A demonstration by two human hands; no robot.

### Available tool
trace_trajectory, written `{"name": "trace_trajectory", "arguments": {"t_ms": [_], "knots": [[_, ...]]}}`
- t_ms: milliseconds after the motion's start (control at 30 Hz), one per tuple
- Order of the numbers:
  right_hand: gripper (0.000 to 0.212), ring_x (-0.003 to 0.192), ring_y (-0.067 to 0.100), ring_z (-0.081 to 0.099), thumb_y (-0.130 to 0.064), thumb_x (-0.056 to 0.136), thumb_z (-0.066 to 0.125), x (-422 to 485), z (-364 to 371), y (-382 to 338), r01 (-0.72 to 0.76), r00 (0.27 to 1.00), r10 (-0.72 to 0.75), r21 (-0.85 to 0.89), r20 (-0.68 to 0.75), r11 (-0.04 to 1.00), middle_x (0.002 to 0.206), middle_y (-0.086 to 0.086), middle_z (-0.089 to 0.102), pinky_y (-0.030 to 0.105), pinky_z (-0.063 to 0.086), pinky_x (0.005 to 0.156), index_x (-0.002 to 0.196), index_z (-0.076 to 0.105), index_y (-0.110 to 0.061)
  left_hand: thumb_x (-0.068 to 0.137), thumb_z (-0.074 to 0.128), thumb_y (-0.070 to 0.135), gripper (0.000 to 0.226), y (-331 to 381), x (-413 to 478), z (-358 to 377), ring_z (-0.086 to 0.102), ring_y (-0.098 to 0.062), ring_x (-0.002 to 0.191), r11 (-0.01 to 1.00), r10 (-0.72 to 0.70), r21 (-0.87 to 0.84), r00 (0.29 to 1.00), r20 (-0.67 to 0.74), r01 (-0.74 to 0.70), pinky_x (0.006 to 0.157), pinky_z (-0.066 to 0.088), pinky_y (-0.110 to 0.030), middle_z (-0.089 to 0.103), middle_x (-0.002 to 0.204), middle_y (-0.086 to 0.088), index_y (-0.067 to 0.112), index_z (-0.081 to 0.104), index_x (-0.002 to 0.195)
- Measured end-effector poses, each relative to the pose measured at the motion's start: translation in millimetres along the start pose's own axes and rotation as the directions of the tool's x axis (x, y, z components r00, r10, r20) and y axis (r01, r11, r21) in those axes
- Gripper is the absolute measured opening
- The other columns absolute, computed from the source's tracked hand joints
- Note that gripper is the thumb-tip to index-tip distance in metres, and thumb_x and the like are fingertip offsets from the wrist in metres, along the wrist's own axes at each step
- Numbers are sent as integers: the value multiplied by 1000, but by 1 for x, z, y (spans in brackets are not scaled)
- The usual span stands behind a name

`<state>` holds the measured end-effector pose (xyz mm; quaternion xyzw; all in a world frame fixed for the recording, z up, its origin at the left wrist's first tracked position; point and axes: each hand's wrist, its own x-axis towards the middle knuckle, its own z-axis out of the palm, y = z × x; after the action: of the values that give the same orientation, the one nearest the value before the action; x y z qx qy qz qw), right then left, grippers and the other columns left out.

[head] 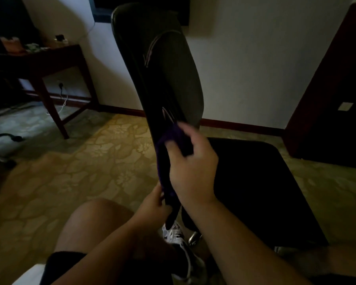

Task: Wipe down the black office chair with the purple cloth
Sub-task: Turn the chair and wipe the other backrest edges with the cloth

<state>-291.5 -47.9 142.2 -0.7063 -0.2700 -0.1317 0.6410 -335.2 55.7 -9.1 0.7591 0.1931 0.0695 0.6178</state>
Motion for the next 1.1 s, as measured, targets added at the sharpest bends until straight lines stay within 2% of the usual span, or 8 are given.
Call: {"name": "trace_trajectory", "arguments": {"t_ms": [200,367,467,533,700,833,967,1100], "knots": [[37,110,2,56,-11,87,67,41,20,-10,276,960,-272,-72,64,958,120,1,61,9,43,94,124,62,-12,89,32,-14,66,120,-10,-45,63,-15,114,892,280,-292,929,-243,-345,85,56,-29,62,129,-1,17,41,146],[33,107,7,58,-9,85,67,-7,22,63,-18,977,55,-178,204,984,118,-4,61,21,47,96,115,67,-20,94,32,-4,66,167,-3,-62,53,-18,128,891,242,-315,929,-279,-327,109,39,-46,53,142,6,31,37,150],[34,111,9,59,-12,86,68,-25,27,87,-186,943,258,-309,211,933,121,-5,62,24,47,101,118,67,-24,90,36,-5,68,167,6,-63,59,-12,121,908,204,-303,938,-279,-288,105,43,-42,61,131,15,39,48,140],[33,110,10,61,-15,86,69,-21,31,83,-265,941,300,-209,155,941,119,-6,63,29,51,98,118,67,-24,90,34,-7,65,165,9,-67,64,-8,111,909,169,-320,939,-300,-266,95,49,-36,67,119,18,43,56,126],[37,107,-2,58,-15,86,68,38,37,4,21,999,-21,6,40,1000,116,-8,65,18,49,95,122,64,-24,100,42,20,24,184,11,-80,68,-16,94,946,167,-213,929,-330,-245,73,53,-30,69,103,5,26,59,116],[33,105,-3,59,-16,87,67,92,41,-51,206,977,-210,93,40,974,113,-10,66,14,49,93,119,64,-22,94,42,60,52,215,18,-101,70,-16,93,957,253,-47,904,-344,-286,72,56,-31,69,106,1,18,56,121],[32,101,-2,58,-16,85,68,87,41,-24,216,971,-219,35,99,976,112,-7,64,15,48,90,116,64,-20,87,58,59,51,244,34,-105,69,-10,101,936,293,-86,893,-343,-340,89,55,-36,68,115,8,31,50,130],[31,102,6,57,-15,80,73,44,40,41,191,977,-165,-211,137,959,112,-1,61,21,49,91,110,67,-14,92,62,41,33,241,44,-103,67,-9,103,943,333,99,883,-330,-319,94,54,-37,68,112,14,37,56,124]]}}
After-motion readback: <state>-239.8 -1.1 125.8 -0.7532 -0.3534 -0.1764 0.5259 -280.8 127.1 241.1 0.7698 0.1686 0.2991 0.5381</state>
